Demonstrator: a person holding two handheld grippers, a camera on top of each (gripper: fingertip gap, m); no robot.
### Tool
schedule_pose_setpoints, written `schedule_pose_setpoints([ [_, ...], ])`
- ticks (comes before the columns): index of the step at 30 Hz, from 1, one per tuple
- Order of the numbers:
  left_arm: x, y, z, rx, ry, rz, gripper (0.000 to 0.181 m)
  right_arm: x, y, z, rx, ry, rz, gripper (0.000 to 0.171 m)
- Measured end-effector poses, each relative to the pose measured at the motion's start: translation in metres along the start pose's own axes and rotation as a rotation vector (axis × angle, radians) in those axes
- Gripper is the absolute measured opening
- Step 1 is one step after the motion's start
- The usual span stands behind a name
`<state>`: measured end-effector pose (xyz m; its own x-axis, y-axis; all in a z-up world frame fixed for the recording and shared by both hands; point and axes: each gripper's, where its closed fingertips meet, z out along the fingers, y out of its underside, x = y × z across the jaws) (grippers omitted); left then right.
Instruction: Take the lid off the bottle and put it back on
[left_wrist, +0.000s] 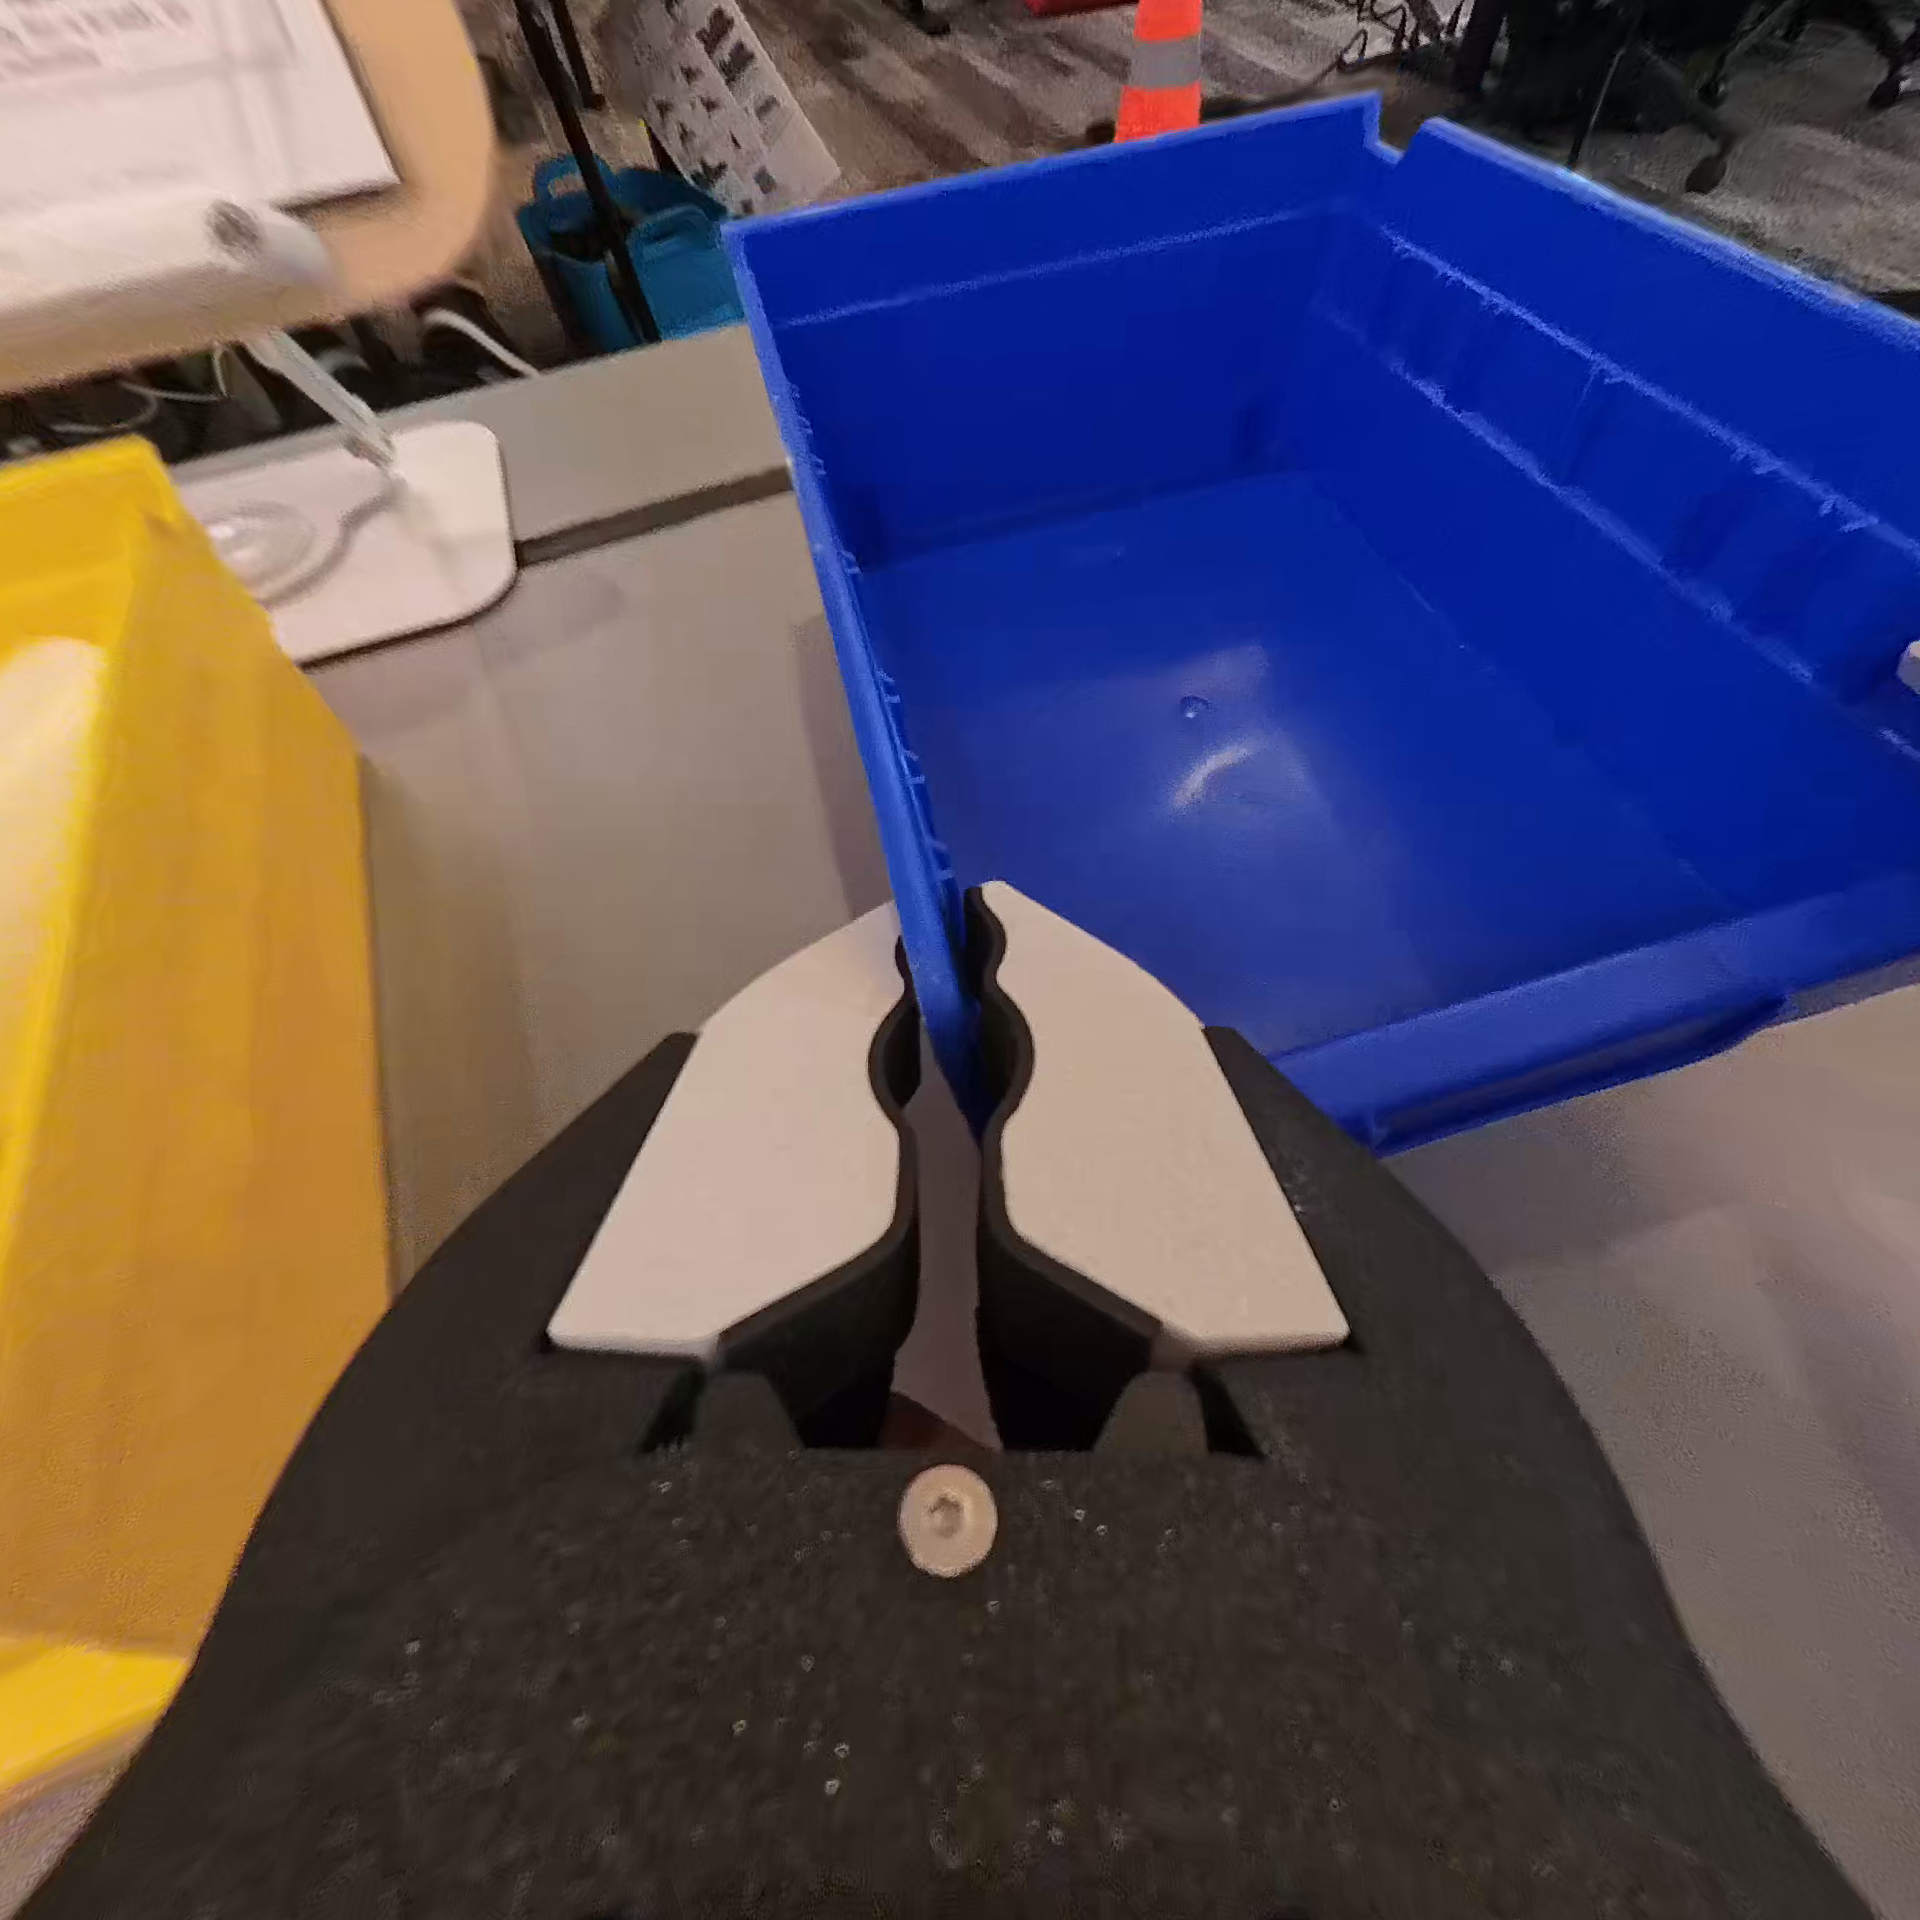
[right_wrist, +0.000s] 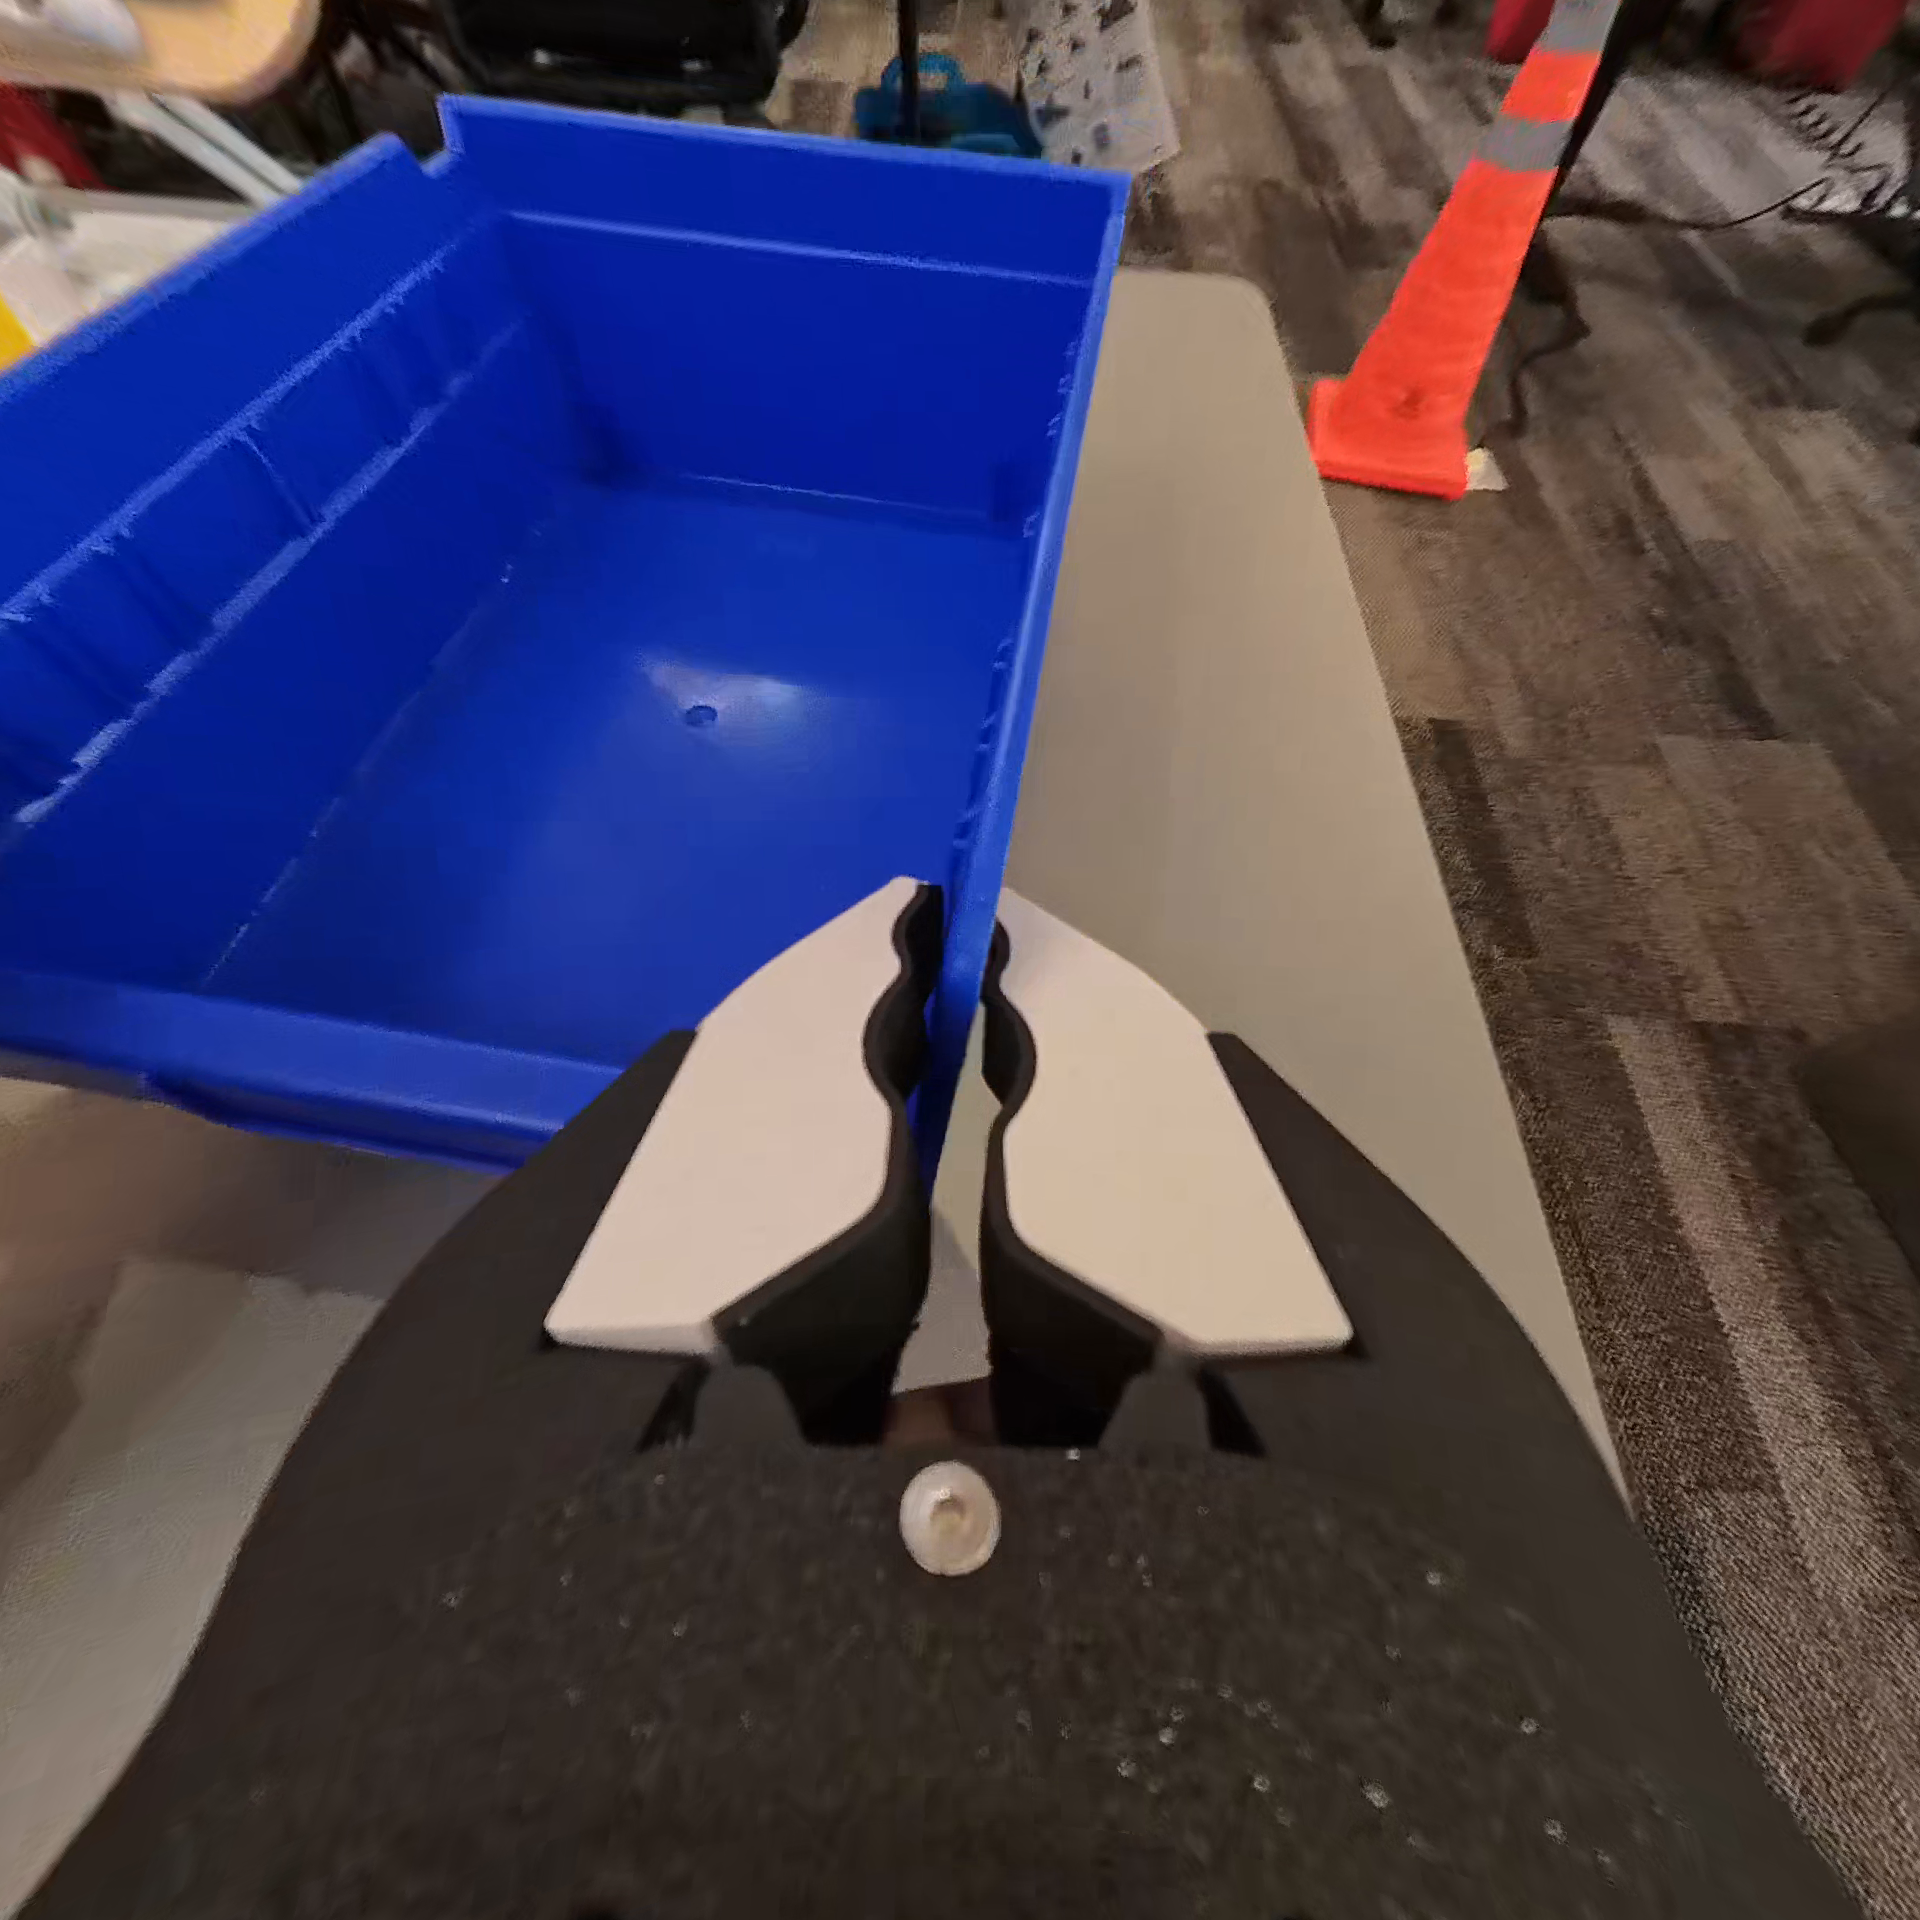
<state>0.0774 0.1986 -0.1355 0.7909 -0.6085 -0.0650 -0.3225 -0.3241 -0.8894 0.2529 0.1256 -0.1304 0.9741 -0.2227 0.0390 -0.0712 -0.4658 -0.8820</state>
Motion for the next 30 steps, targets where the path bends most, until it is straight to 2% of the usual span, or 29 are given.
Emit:
schedule_pose_setpoints([
  [4, 0.009, 0.016, 0.006, -0.006, -0.013, 0.01, 0.006, 0.008, 0.017, 0.009, -0.008, -0.034, -0.038, 0.005],
  [8, 0.02, 0.021, -0.001, -0.016, 0.061, 0.015, 0.013, 0.013, 0.027, 0.019, -0.044, -0.028, -0.008, 0.005],
  [11, 0.021, 0.019, -0.011, -0.02, 0.098, 0.018, 0.018, 0.015, 0.024, 0.02, -0.048, -0.024, 0.045, 0.016],
  [12, 0.016, 0.014, -0.016, -0.013, 0.094, 0.022, 0.027, 0.017, 0.022, 0.018, -0.041, -0.012, 0.04, 0.017],
  [13, 0.012, 0.008, -0.025, -0.007, 0.114, 0.027, 0.035, 0.019, 0.018, 0.013, -0.027, -0.005, 0.02, 0.02],
  [15, -0.004, -0.007, -0.053, 0.034, 0.151, 0.046, 0.038, 0.024, 0.006, -0.003, 0.021, 0.039, -0.036, 0.026],
  [18, -0.058, -0.018, -0.104, 0.103, 0.157, 0.05, 0.039, 0.02, -0.029, -0.033, 0.156, 0.11, -0.145, 0.029],
  [21, -0.148, -0.002, -0.141, 0.11, 0.047, 0.012, 0.044, -0.034, -0.064, -0.052, 0.277, -0.011, -0.225, 0.03],
  [23, -0.221, 0.019, -0.158, 0.115, -0.109, -0.014, 0.048, -0.099, -0.073, -0.052, 0.289, -0.174, -0.251, 0.037],
  [25, -0.275, 0.048, -0.165, 0.09, -0.197, -0.079, 0.053, -0.182, -0.062, -0.047, 0.242, -0.394, -0.264, 0.04],
  [27, -0.293, 0.076, -0.155, 0.029, -0.162, -0.142, 0.056, -0.268, -0.035, -0.042, 0.163, -0.607, -0.267, 0.057],
  [28, -0.298, 0.088, -0.146, -0.008, -0.169, -0.124, 0.056, -0.299, -0.024, -0.037, 0.146, -0.636, -0.252, 0.058],
  [30, -0.301, 0.104, -0.128, -0.078, -0.169, -0.106, 0.056, -0.332, -0.007, -0.014, 0.099, -0.53, -0.202, 0.062],
])
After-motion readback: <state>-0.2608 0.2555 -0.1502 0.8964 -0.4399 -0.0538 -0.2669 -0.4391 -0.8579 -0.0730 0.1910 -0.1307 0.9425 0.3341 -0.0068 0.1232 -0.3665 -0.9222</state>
